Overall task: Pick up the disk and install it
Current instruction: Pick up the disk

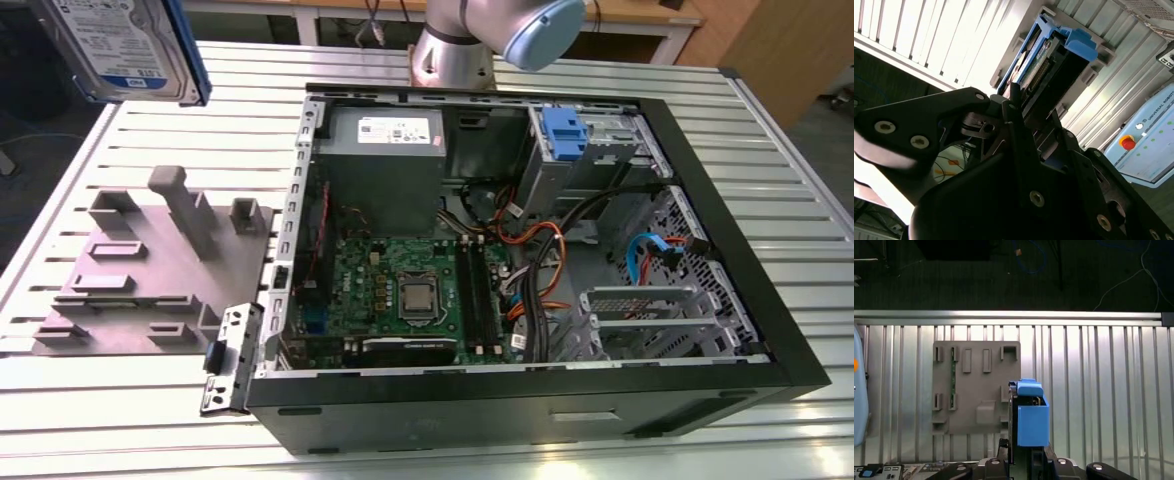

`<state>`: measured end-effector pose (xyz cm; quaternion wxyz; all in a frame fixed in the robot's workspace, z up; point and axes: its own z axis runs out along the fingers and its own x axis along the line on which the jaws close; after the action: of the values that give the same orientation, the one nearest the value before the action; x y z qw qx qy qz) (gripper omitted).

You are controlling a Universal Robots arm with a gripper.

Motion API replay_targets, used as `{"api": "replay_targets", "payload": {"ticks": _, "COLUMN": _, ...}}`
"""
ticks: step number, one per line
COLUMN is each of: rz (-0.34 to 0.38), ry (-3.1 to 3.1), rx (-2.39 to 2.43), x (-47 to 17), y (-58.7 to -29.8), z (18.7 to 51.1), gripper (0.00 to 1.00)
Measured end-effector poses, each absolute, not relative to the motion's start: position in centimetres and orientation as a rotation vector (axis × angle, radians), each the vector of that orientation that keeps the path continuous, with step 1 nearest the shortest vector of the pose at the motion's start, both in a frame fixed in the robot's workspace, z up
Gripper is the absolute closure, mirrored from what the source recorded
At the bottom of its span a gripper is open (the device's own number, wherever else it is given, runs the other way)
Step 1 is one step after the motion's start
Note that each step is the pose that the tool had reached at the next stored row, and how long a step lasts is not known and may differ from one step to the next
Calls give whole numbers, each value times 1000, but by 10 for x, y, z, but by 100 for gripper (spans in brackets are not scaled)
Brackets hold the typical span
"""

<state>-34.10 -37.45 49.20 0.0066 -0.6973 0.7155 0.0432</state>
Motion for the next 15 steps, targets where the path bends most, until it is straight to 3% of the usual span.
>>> {"api": "replay_targets", "payload": {"ticks": 15, "rz": 135, "ry": 2238, "rx": -2181, "x": -288, "y": -374, "z": 492, "gripper": 65}}
